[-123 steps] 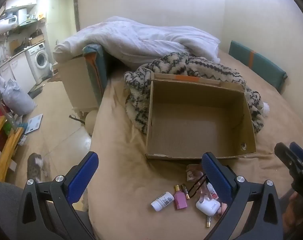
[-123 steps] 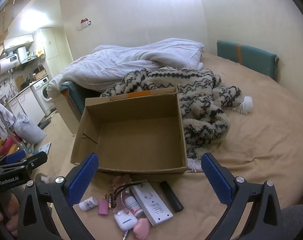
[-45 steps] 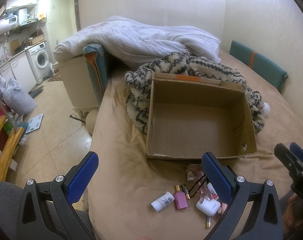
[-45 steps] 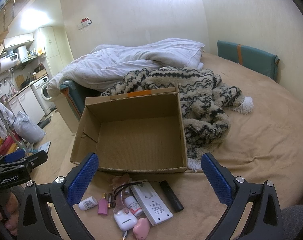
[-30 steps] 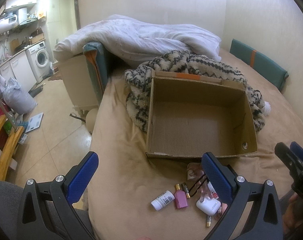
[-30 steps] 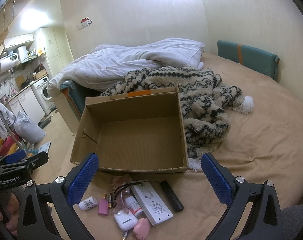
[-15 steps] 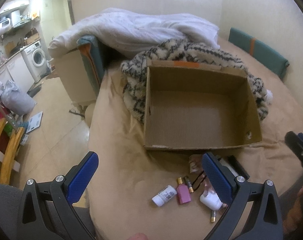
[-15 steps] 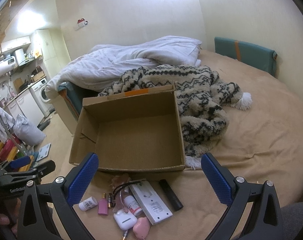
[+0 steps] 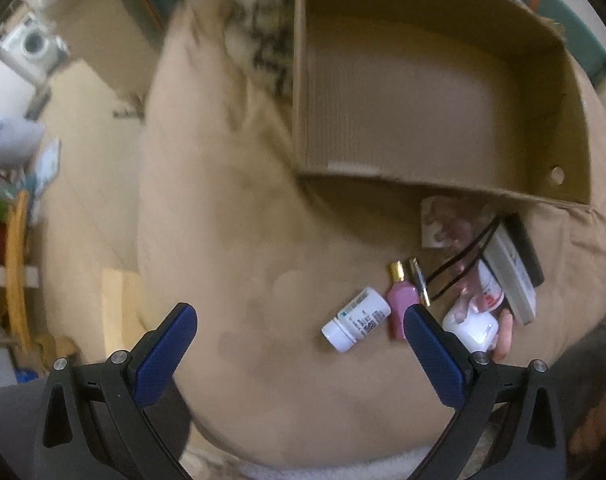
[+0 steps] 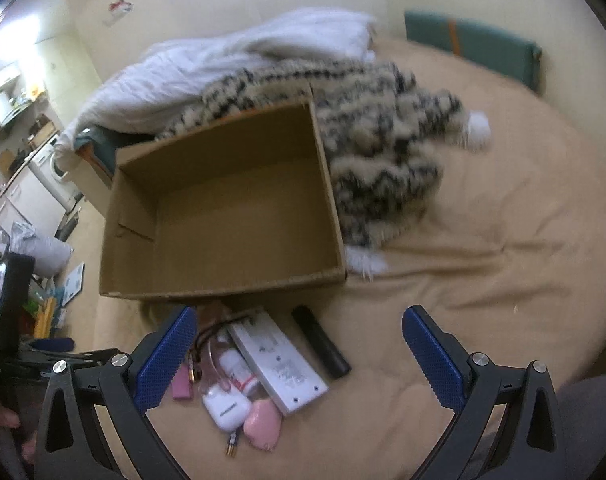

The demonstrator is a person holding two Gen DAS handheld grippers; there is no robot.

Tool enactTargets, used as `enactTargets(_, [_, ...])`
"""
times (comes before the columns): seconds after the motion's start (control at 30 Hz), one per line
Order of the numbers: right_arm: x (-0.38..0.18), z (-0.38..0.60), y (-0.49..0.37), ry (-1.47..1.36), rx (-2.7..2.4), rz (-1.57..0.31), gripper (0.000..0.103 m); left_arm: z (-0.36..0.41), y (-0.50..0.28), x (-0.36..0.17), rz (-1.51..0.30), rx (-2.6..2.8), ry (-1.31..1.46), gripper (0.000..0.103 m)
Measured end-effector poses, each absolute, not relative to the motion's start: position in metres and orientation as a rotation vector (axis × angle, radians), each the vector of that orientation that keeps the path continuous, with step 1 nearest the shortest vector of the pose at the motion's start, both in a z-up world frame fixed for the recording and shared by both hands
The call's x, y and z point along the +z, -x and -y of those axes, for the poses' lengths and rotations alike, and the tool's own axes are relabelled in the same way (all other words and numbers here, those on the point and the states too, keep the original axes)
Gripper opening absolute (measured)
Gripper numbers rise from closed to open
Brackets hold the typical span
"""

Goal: Organize rigid objects
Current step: 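Grasp the white pill bottle with the left tool while the right tool grasps the white charger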

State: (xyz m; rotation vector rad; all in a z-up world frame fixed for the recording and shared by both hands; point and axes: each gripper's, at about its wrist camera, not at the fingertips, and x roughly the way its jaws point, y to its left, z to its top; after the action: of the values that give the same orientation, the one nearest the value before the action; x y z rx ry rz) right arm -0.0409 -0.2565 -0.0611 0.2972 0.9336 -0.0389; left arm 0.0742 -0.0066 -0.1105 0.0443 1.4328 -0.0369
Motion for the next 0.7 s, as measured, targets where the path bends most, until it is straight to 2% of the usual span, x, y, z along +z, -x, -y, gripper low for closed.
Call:
enactTargets(0.13, [-0.068, 0.254, 0.037, -0.293, -0.038, -0.972, 0.103, 0.009, -0.075, -0.131, -1.500, -0.099, -0.008, 0.090])
enactTargets(0.27, [-0.070, 0.245, 0.035, -0.256, -0.022, -0.995, 0.103, 0.019, -0.077, -0.145, -1.540, -0.140, -0.048, 0.088])
enactTargets(0.5, [-0.072, 0.242, 0.031, -0.241, -0.011, -1.013, 0.103, 0.016, -0.079, -0.165, -1.604, -0.118, 0.038, 0.086])
enactTargets(0.6, [-0.074, 0.242, 0.031, -0.242, -0.014, -1.021, 0.103, 0.010, -0.087, -0.177, -1.611, -0.097, 0.089, 0.075])
enactTargets(0.67, [-0.074, 0.242, 0.030, -0.240, -0.015, -1.021, 0.103, 0.007, -0.084, -0.183, -1.634, -0.096, 0.119, 0.048])
enactTargets(0.7, [-0.074, 0.242, 0.031, -0.240, -0.017, -1.021, 0.103, 0.006, -0.082, -0.186, -1.642, -0.098, 0.135, 0.048])
